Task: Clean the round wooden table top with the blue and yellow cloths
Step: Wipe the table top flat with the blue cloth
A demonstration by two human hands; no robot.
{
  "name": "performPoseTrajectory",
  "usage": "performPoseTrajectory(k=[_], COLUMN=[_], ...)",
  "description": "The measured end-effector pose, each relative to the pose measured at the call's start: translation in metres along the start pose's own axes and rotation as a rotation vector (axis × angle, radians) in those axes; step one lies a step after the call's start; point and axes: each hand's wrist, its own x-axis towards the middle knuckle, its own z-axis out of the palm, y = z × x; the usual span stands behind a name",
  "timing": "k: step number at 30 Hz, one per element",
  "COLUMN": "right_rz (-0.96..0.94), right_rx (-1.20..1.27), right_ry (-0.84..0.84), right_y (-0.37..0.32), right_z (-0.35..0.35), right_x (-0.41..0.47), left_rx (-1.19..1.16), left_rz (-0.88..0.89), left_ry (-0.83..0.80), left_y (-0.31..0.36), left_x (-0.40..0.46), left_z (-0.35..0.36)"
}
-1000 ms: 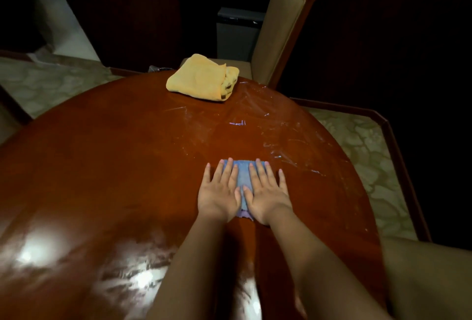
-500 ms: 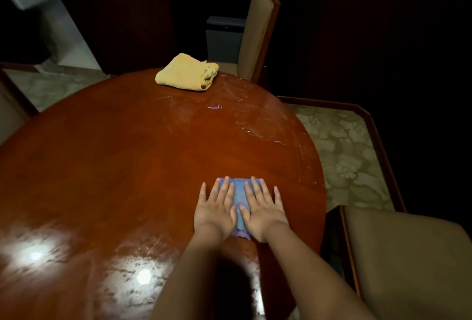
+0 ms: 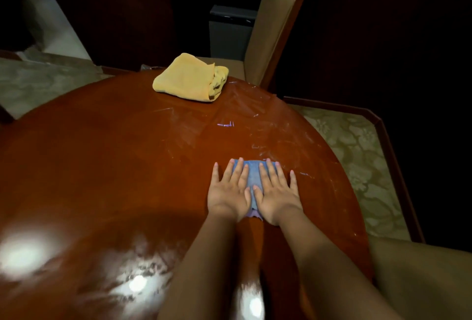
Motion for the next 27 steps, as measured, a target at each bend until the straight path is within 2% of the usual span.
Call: performPoseTrajectory(k=[6, 12, 18, 27], right_rz=[0.017, -0.001, -0.048, -0.084], right_rx=[-0.019, -0.041, -0.094, -0.013], right_ry=[0.046, 0.052, 0.051, 0.048], right_y=[0.001, 0.004, 0.008, 0.037], right_z=[-0.025, -0.028, -0.014, 0.036], right_x=[0.081, 0.091, 0.037, -0.089], left_rx=[-0.021, -0.017, -0.012, 0.015], left_rz=[-0.008, -0.016, -0.019, -0.031], left_ry=[0.044, 0.047, 0.010, -0.044], left_y=[-0.027, -0.027, -0.008, 0.063], left_x=[0.079, 0.088, 0.039, -0.077], left_z=[-0.013, -0.015, -0.008, 0.013])
